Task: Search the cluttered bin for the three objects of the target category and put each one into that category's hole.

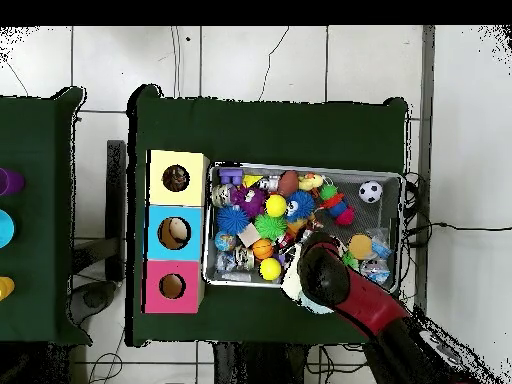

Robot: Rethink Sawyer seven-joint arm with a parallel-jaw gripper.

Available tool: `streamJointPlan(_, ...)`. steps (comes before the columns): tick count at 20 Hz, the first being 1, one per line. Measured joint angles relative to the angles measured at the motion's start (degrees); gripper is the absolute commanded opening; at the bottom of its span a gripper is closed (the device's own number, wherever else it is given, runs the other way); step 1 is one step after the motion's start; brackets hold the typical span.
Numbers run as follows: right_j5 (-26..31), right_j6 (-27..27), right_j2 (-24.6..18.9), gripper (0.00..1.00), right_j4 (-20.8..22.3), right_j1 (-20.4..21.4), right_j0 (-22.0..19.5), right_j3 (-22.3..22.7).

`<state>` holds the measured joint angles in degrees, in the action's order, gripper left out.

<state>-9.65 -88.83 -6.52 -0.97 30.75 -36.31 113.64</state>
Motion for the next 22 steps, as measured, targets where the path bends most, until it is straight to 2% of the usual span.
streamJointPlan(4,1.24,0.00,0.32,0.00,-0.31,3.42,1.31,2.60)
streamJointPlan(10,1.55,0.00,0.36,0.00,-1.19,5.91,2.61,4.81)
streamJointPlan(22,1.53,-0.66,0.37,0.00,-3.53,7.08,4.41,8.55)
